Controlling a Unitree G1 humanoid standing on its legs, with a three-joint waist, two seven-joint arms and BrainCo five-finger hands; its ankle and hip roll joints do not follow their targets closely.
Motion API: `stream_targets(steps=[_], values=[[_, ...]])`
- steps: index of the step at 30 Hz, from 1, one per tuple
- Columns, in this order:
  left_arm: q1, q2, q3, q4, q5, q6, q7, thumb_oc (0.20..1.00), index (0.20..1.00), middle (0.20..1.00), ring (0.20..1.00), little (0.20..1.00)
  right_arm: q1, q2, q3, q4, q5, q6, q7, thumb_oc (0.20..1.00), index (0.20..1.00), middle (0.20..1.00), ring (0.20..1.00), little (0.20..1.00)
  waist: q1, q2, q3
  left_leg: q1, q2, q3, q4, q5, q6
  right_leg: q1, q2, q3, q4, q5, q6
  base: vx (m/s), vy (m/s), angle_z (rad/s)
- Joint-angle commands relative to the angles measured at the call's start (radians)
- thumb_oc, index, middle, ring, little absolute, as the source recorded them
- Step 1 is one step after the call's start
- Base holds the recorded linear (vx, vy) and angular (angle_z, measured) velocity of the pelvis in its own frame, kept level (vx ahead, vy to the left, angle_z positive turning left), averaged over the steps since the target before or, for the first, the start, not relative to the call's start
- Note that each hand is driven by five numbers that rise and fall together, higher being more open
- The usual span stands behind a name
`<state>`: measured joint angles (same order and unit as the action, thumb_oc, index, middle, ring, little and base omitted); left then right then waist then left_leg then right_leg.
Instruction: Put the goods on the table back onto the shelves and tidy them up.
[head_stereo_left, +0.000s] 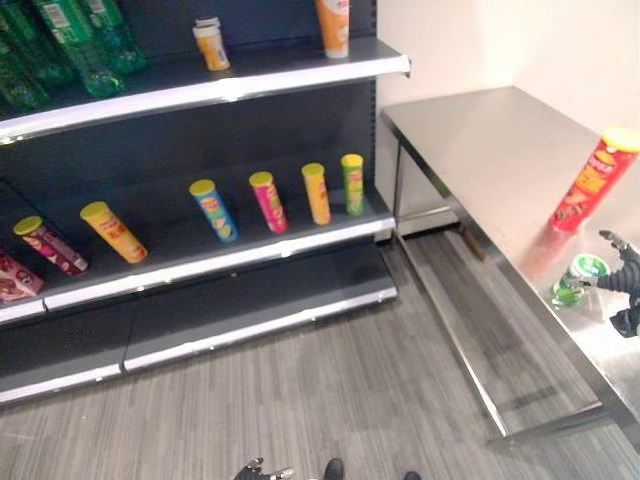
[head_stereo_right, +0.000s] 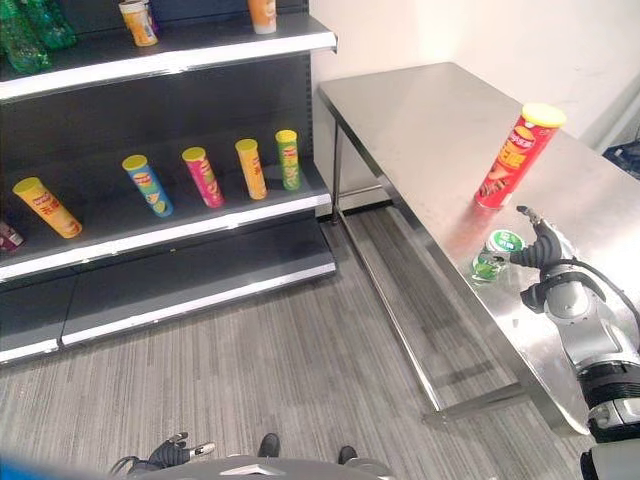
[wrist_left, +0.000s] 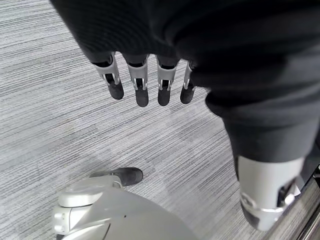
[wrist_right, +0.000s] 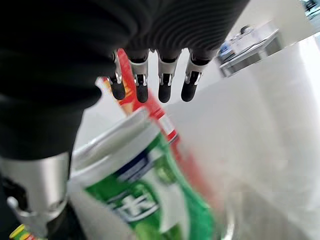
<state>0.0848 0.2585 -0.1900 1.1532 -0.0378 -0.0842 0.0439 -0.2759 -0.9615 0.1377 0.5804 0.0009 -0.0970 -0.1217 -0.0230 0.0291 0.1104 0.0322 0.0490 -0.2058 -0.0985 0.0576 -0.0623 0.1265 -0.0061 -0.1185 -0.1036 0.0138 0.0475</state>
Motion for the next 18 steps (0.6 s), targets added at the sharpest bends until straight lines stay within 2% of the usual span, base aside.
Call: stream_targets(steps=[1, 5, 7, 18], values=[[-0.057, 0.044, 0.0, 0.041, -0.04, -0.014, 0.022, 1.0, 1.0, 1.0, 1.0, 1.0, -0.101, 0.037, 0.033, 0.047, 0.006, -0.015, -0.004, 1.0, 1.0, 1.0, 1.0, 1.0, 0.024, -0.084, 0.0, 0.075, 0.001, 0.11, 0.011, -0.101, -0.042, 0.021, -0.03, -0.026, 0.061, -0.133, 0.037, 0.01, -0.012, 0.11], [-0.054, 0.044, -0.002, 0.042, -0.042, -0.014, 0.021, 1.0, 1.0, 1.0, 1.0, 1.0, -0.112, 0.042, 0.052, 0.063, 0.009, -0.013, 0.004, 1.0, 1.0, 1.0, 1.0, 1.0, 0.028, -0.084, 0.0, 0.075, 0.001, 0.106, 0.011, -0.101, -0.042, 0.023, -0.029, -0.029, 0.061, -0.134, 0.036, 0.01, -0.009, 0.06], [-0.054, 0.045, -0.006, 0.044, -0.043, -0.014, 0.019, 1.0, 1.0, 1.0, 1.0, 1.0, -0.127, 0.041, 0.081, 0.092, 0.002, -0.005, 0.021, 0.2, 0.2, 0.2, 0.2, 0.2, 0.031, -0.086, 0.0, 0.073, 0.0, 0.103, 0.011, -0.1, -0.042, 0.022, -0.03, -0.033, 0.06, -0.134, 0.036, 0.01, -0.012, 0.06], [-0.057, 0.044, -0.002, 0.048, -0.04, -0.014, 0.02, 1.0, 1.0, 1.0, 1.0, 1.0, -0.13, 0.015, 0.09, 0.066, -0.01, -0.003, 0.028, 0.2, 0.2, 0.2, 0.2, 0.2, 0.021, -0.093, 0.004, 0.075, 0.007, 0.111, 0.011, -0.102, -0.043, 0.016, -0.026, -0.024, 0.063, -0.133, 0.034, 0.0, -0.002, 0.03]])
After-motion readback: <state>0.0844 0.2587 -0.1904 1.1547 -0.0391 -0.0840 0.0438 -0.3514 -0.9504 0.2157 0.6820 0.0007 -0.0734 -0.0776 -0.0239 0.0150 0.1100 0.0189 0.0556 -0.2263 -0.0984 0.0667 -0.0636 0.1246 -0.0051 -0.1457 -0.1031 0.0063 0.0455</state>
